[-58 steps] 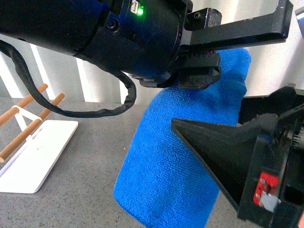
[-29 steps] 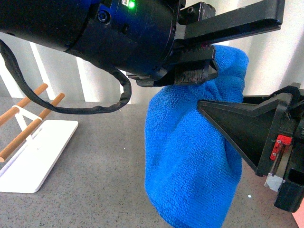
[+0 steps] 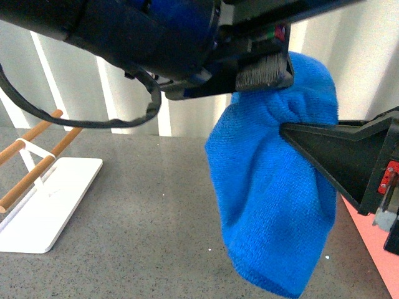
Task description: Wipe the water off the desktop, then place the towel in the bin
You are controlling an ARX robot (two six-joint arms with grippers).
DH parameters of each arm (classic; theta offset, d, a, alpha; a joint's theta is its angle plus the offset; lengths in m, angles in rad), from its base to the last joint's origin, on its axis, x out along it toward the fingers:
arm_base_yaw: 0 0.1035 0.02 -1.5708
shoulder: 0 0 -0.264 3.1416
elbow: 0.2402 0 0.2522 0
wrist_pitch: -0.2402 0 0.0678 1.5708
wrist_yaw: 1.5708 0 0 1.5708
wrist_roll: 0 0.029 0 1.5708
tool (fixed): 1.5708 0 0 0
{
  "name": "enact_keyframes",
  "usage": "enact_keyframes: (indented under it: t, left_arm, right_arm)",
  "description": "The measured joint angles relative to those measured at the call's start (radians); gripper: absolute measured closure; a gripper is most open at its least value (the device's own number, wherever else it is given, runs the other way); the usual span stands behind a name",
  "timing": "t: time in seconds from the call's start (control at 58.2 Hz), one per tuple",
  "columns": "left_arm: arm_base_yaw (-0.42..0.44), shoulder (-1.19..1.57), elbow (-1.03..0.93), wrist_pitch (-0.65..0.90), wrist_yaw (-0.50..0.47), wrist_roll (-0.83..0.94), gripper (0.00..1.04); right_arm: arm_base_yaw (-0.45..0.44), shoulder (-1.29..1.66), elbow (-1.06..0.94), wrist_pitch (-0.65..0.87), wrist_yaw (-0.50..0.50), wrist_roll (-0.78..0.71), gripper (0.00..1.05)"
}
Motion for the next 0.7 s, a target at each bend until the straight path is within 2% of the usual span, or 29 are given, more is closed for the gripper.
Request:
enact_keyframes:
  t: [0.24, 0.395, 0.704]
  left_arm:
    - [0.129, -0.026, 0.026, -0.011, 0.066, -0.022, 0.33]
    - [0.27, -0.053, 0.029, -0.032, 0.115, -0.005, 0.05]
    - [0.594, -0.193, -0.124, -0.077, 0.227, 0.086, 0.07]
  right_arm:
    - [-0.051, -0.005, 0.021, -0.082, 0.062, -0.019, 0.99]
    - [-0.068, -0.005, 0.03, -0.098, 0.066, -0.024, 0.99]
    - [-0.083, 0.017, 0.044, -0.146, 0.101, -0.052, 0.99]
